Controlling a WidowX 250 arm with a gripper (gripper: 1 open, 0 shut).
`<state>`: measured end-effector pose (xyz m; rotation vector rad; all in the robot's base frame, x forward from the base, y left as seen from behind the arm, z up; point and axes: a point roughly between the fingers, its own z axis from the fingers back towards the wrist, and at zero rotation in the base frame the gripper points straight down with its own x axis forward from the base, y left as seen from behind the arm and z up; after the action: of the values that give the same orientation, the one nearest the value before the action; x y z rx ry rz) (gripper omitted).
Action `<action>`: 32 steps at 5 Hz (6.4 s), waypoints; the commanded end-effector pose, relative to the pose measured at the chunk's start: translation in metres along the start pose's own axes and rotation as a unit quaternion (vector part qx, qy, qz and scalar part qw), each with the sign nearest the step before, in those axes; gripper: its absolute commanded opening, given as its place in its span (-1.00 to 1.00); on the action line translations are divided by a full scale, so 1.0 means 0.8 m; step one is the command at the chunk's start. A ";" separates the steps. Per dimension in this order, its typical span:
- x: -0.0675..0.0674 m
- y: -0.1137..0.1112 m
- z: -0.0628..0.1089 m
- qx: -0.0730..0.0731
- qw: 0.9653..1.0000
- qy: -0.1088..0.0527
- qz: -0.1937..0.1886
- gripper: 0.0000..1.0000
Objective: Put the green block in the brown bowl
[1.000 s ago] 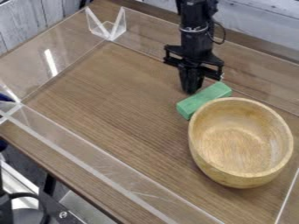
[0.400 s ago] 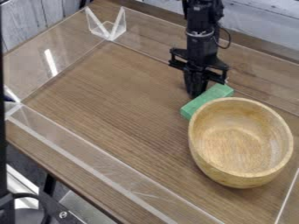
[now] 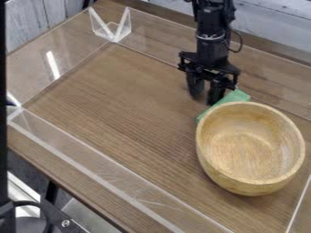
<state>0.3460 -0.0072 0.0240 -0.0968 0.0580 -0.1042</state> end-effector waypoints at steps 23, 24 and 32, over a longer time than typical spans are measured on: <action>-0.084 -0.129 -0.016 -0.016 0.991 0.002 -0.136 -1.00; -0.083 -0.131 -0.024 -0.018 0.990 0.010 -0.140 -1.00; -0.094 -0.142 -0.041 -0.028 0.986 0.065 -0.154 1.00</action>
<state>0.2676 -0.1058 0.0201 -0.1500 0.1292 -0.3772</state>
